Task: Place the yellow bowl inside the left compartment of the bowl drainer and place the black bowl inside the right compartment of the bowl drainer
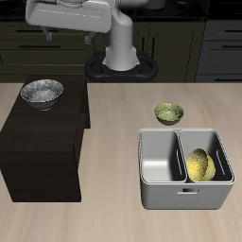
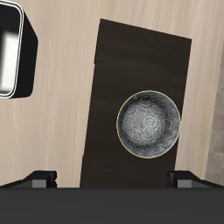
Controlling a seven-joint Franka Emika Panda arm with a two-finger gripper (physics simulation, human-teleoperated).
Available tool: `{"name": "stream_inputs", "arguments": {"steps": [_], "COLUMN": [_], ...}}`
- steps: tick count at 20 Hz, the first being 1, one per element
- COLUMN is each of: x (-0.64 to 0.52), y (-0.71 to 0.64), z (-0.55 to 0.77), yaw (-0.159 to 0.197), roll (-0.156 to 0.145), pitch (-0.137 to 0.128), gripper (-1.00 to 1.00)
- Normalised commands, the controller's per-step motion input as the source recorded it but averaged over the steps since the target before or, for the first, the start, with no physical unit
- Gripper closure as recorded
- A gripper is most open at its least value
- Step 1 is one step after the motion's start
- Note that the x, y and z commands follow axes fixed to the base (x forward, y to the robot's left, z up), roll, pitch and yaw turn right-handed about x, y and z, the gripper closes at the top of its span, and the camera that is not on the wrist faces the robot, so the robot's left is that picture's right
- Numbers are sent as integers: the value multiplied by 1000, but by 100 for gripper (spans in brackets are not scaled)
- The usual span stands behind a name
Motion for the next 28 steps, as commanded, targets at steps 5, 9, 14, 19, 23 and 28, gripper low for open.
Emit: {"name": "stream_inputs", "arguments": {"steps": [5,9,14,19,23,28], "x": [-15,59,63,86,36,0], "y": [-89,-95,16,65,-17,-103], "z": [11,-51,-180,-311,-209,-254], "yaw": [14,-21,-3,-8,-15,-15], "roll": [0,-22,-3,-4,-4,-11], "pitch": [-28,-4,12,37,23,24], "gripper": [-100,-100,-100,-100,-100,-100]}}
